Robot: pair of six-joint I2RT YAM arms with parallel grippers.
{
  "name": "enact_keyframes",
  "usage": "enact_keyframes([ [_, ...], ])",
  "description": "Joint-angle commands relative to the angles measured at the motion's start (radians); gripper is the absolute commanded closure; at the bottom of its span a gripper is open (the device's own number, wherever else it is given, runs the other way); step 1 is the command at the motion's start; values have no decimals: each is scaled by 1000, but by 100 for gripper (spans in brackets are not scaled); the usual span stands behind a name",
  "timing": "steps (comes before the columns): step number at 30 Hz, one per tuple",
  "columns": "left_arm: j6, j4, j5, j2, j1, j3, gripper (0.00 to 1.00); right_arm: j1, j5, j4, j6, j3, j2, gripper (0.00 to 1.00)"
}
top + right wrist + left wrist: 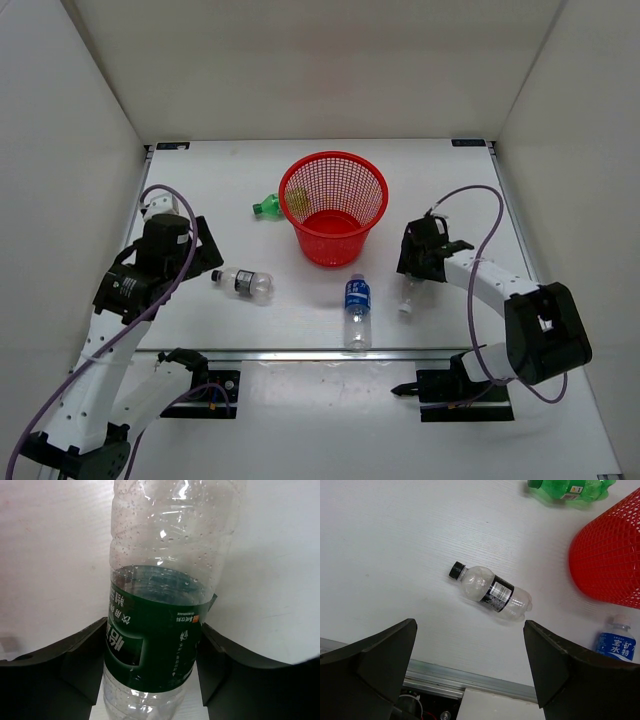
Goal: Put the plastic bottles in the bin
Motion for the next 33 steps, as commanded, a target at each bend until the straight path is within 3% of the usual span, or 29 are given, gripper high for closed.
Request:
enact_keyframes([
  [1,3,-6,-17,-6,7,28,1,-5,86,10,-52,146,-31,46],
  [4,0,18,-16,-15,7,-1,1,-11,114,-10,-155,297,-109,56],
  [9,-36,58,-20,-41,16,-84,2,76,126,160,-344,482,-189,53],
  [12,-76,86,21,-37,34,-167,1,194,184,241,-439,584,-135,53],
  [16,-125,124,81,-12,34,-244,1,243,65,293,-446,675,-7,51],
  [22,-242,152,124,-35,54,-322,2,331,-18,339,-464,726,122,40],
  [28,-368,216,145,-87,53,-437,1,369,-23,326,-493,824,188,4],
  [33,-420,262,115,-96,54,-456,1,407,37,338,-576,829,120,1],
])
